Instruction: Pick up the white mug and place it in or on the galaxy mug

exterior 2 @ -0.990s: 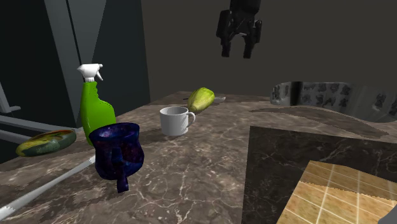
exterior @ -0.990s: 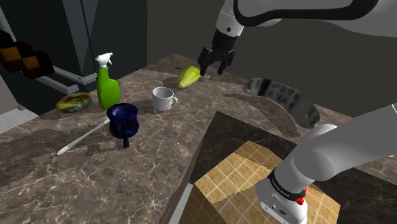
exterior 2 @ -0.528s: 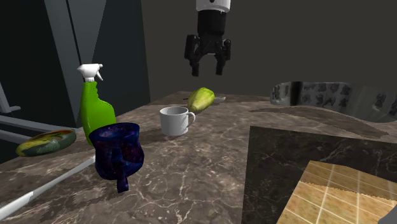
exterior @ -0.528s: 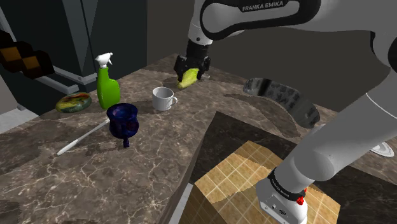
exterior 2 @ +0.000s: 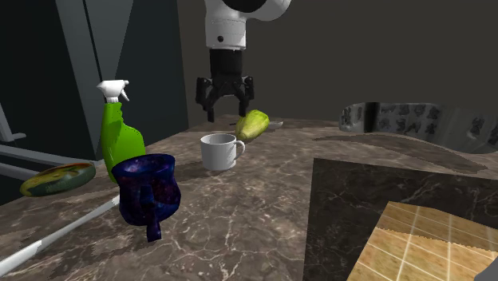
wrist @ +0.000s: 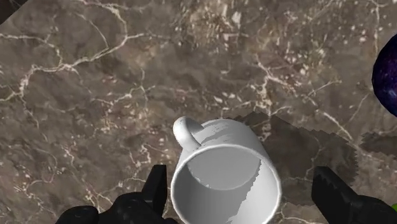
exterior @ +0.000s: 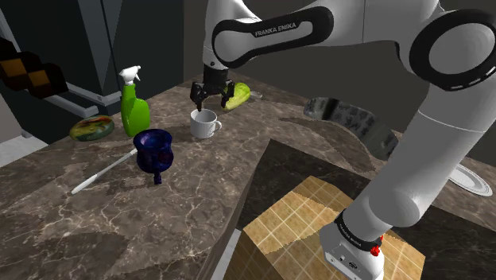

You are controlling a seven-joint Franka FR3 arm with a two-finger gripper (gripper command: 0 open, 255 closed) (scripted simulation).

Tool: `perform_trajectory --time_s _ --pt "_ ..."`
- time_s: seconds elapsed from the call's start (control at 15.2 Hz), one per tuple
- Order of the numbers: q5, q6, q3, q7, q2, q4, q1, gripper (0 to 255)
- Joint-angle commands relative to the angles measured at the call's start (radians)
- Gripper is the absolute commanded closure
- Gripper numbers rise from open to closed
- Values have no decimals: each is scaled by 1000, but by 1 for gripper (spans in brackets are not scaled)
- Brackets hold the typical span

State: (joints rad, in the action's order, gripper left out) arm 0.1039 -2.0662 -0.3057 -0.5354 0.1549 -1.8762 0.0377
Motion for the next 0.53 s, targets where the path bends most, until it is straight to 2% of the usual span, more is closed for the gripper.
perform_trajectory --time_s 0.0,0.33,0.46 --pt "36 -2 0 -31 84 68 15 0" --pt "112 20 14 -94 296 271 73 0" --pt "117 11 18 -98 312 278 78 0"
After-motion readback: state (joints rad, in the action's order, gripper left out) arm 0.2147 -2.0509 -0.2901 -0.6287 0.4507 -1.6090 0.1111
